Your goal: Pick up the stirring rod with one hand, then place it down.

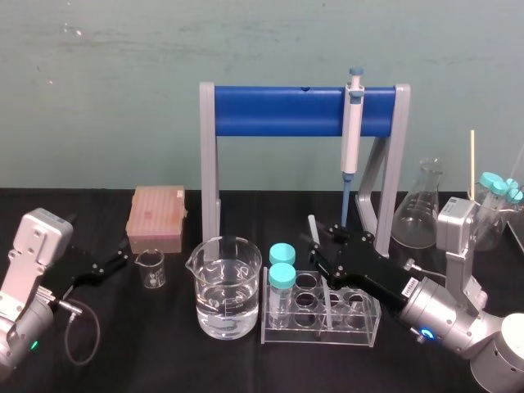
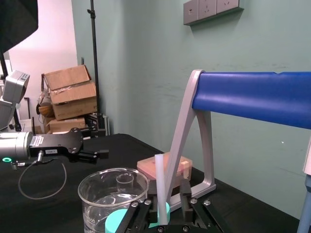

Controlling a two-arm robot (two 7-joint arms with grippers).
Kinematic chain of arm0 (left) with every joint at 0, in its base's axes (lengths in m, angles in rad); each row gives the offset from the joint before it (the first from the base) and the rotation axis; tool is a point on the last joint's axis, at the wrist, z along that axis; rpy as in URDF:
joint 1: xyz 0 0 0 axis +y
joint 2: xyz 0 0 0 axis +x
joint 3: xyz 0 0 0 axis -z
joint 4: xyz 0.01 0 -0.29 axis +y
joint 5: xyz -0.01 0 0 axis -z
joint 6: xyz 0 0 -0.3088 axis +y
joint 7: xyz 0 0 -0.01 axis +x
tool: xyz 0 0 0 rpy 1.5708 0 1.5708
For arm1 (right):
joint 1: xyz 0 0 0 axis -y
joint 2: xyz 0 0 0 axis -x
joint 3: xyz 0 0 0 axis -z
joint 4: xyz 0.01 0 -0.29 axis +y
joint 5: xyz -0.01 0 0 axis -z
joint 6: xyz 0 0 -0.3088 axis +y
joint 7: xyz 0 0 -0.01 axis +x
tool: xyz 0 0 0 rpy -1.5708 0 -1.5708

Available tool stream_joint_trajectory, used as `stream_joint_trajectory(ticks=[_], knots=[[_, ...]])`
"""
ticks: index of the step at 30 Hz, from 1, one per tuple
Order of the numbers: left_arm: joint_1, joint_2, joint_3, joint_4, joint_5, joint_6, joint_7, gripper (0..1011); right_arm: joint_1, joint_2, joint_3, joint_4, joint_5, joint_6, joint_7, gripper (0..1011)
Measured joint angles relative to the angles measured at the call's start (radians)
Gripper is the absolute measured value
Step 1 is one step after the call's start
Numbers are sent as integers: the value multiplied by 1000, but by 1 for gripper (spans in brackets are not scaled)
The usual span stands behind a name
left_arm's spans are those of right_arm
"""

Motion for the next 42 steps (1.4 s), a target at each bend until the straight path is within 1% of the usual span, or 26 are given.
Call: stream_joint_trajectory(ticks=[5,6,7,9,12,13,14,16,18,19,24,26,28,29,30,33,34,35,37,38,41,42], knots=[[0,0,0,0,0,0,0,1000,0,0,1,-1,1,0,0,413],[0,0,0,0,0,0,0,1000,-1,0,1,-1,1,0,0,463],[0,0,0,0,0,0,0,1000,-1,0,1,-1,1,0,0,484],[0,0,0,0,0,0,0,1000,-1,0,1,-1,1,0,1,561],[0,0,0,0,0,0,0,1000,-1,0,1,-1,2,0,1,629],[0,0,0,0,0,0,0,1000,-1,0,1,-1,2,-1,1,691],[0,0,0,0,0,0,0,1000,-1,0,1,-1,2,-1,1,729],[0,0,0,0,0,0,0,1000,-1,0,1,-1,2,-1,1,786],[0,0,0,0,0,0,0,1000,-1,0,1,-1,3,-1,1,822],[0,0,0,0,0,0,0,1000,-1,0,1,-1,3,-1,1,877],[0,0,0,0,0,0,0,1000,-3,3,4,-9,5,10,-3,985],[0,0,0,0,0,0,0,1000,-11,7,18,-28,5,27,-31,1002],[0,0,0,0,0,0,0,1000,-21,10,33,-47,4,37,-65,1003],[0,0,0,0,0,0,0,1000,-35,12,56,-70,-4,48,-119,1003],[0,0,0,0,0,0,0,1000,-52,13,81,-94,-19,61,-187,1003],[0,0,0,0,0,0,0,1000,-81,12,120,-127,-56,90,-308,1003],[0,0,0,0,0,0,0,1000,-90,11,132,-135,-69,105,-350,1003],[0,0,0,0,0,0,0,1000,-107,7,152,-146,-95,142,-429,1003],[0,0,0,0,0,0,0,1000,-120,3,169,-151,-112,181,-490,1003],[0,0,0,0,0,0,0,1000,-129,-1,180,-152,-121,217,-530,1003],[0,0,0,0,0,0,0,1000,-142,-8,197,-151,-125,269,-573,1003],[0,0,0,0,0,0,0,1000,-148,-13,206,-148,-125,296,-590,1003]])
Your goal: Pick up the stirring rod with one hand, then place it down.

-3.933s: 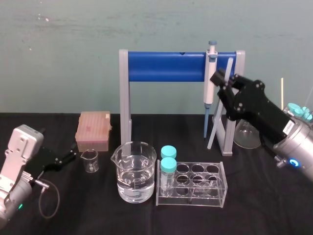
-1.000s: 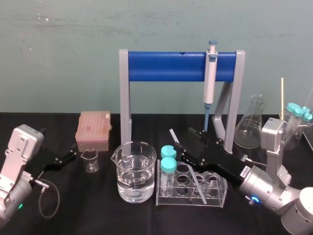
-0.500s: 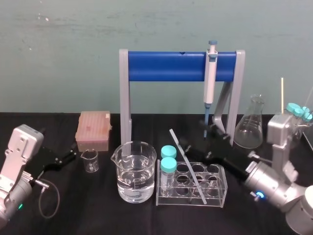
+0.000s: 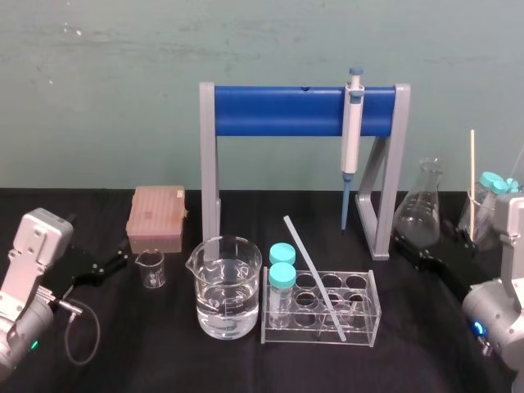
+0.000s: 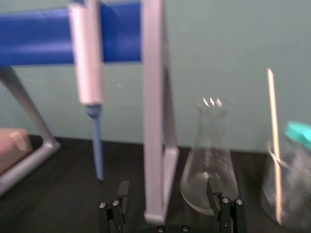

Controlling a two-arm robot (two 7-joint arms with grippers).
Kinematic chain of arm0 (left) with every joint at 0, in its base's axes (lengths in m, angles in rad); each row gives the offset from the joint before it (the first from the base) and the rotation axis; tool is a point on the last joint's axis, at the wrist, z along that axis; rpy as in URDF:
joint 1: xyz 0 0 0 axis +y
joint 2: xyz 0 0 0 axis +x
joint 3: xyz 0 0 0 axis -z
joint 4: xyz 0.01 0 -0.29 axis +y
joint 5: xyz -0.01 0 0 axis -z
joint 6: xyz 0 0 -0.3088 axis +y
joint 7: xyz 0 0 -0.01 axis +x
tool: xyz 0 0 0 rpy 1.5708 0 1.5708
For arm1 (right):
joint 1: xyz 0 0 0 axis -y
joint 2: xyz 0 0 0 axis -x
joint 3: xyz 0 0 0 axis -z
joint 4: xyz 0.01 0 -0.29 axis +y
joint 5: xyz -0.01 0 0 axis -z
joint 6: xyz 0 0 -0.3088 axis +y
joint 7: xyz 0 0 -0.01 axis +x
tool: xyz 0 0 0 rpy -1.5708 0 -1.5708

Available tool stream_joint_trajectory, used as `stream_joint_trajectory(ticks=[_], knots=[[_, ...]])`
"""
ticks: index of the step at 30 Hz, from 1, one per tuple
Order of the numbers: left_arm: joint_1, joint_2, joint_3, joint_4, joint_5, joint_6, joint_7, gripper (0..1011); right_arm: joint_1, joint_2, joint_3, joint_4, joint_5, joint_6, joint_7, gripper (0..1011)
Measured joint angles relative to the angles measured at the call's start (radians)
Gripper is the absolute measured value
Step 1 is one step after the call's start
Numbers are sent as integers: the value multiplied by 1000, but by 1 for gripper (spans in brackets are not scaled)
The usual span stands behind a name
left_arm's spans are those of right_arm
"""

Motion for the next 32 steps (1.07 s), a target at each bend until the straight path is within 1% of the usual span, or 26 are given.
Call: stream_joint_trajectory(ticks=[2,5,32], knots=[[0,0,0,0,0,0,0,1000,-5,-6,9,3,0,23,-12,1003],[0,0,0,0,0,0,0,1000,-8,-11,15,5,-1,37,-19,1003],[0,0,0,0,0,0,0,1000,-8,-8,12,3,-4,34,-24,1003]])
